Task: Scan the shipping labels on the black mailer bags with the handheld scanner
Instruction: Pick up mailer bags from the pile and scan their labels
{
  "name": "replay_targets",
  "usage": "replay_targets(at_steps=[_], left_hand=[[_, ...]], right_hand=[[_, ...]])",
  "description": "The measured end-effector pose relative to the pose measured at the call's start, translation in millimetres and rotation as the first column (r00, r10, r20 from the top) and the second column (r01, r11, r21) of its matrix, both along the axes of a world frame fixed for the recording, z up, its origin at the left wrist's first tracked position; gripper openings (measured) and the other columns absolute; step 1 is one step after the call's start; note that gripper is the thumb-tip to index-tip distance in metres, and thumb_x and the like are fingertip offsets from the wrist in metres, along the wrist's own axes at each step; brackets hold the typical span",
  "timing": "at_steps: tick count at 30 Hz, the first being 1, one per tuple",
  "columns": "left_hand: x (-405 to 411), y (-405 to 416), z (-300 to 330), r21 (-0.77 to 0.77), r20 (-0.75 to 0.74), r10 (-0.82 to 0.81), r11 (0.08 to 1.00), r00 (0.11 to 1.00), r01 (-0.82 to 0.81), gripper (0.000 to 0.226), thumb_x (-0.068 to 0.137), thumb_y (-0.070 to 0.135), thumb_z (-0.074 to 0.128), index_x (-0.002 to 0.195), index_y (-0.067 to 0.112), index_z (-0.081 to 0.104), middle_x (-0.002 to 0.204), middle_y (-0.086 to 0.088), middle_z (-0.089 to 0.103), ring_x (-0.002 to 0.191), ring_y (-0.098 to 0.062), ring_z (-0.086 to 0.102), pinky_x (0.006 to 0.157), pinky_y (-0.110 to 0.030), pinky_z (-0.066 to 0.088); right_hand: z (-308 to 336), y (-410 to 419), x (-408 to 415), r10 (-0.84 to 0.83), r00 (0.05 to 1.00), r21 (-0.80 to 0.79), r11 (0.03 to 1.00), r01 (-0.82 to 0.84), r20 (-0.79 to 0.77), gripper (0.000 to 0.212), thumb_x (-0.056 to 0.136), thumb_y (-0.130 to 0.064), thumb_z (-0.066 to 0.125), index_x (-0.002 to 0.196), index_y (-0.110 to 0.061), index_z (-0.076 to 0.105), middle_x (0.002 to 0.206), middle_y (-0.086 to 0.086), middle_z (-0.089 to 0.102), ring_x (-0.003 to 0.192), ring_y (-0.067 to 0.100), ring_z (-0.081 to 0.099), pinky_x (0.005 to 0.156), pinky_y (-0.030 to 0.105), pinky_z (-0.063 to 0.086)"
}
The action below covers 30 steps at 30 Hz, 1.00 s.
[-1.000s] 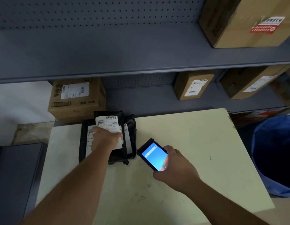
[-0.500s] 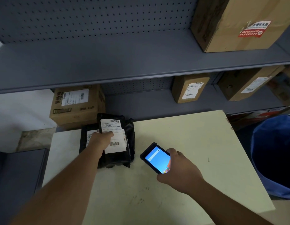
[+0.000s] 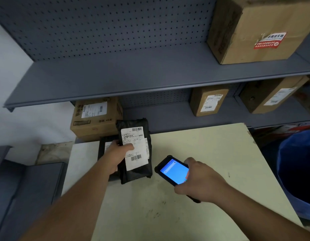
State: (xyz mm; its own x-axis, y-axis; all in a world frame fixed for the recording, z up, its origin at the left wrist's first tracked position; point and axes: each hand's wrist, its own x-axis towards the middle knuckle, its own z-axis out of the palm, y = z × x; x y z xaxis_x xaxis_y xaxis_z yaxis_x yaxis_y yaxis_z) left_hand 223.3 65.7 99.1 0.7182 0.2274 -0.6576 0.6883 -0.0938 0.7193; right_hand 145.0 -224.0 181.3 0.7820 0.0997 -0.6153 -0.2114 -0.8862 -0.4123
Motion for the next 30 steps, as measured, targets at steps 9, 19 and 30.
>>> replay_targets(at_steps=[9,19,30], left_hand=[[-11.1,-12.9,33.9,-0.035,0.121,0.051,0.998,0.991,-0.048,0.058,0.087,0.007,0.078,0.139,0.015,0.055,0.126,-0.006,0.074,0.109,-0.027,0.072,0.099,-0.050,0.057],[-14.6,-18.3,46.1,-0.067,0.145,0.090,0.994,0.985,-0.081,0.059,0.084,0.008,0.081,0.137,0.016,0.057,0.125,-0.007,0.075,0.111,-0.029,0.072,0.103,-0.054,0.055],[-17.8,-14.5,43.9,-0.089,0.172,0.114,0.991,0.978,-0.100,0.057,0.085,0.006,0.080,0.136,0.016,0.056,0.127,-0.008,0.074,0.115,-0.032,0.070,0.105,-0.057,0.053]], right_hand=[[27.8,11.5,-8.6,-0.004,1.000,0.054,0.999,0.004,0.003,0.052,0.066,-0.046,0.079,0.106,-0.024,0.054,0.101,-0.003,0.064,0.092,0.019,0.070,0.075,0.038,0.059],[40.6,18.4,-15.9,-0.031,1.000,0.062,0.998,0.030,0.003,0.050,0.067,-0.049,0.079,0.103,-0.024,0.056,0.099,-0.003,0.065,0.085,0.018,0.067,0.067,0.032,0.050],[41.5,19.8,-21.1,-0.010,1.000,0.050,0.999,0.009,0.009,0.050,0.070,-0.047,0.081,0.106,-0.025,0.054,0.100,-0.005,0.064,0.086,0.017,0.067,0.067,0.032,0.050]])
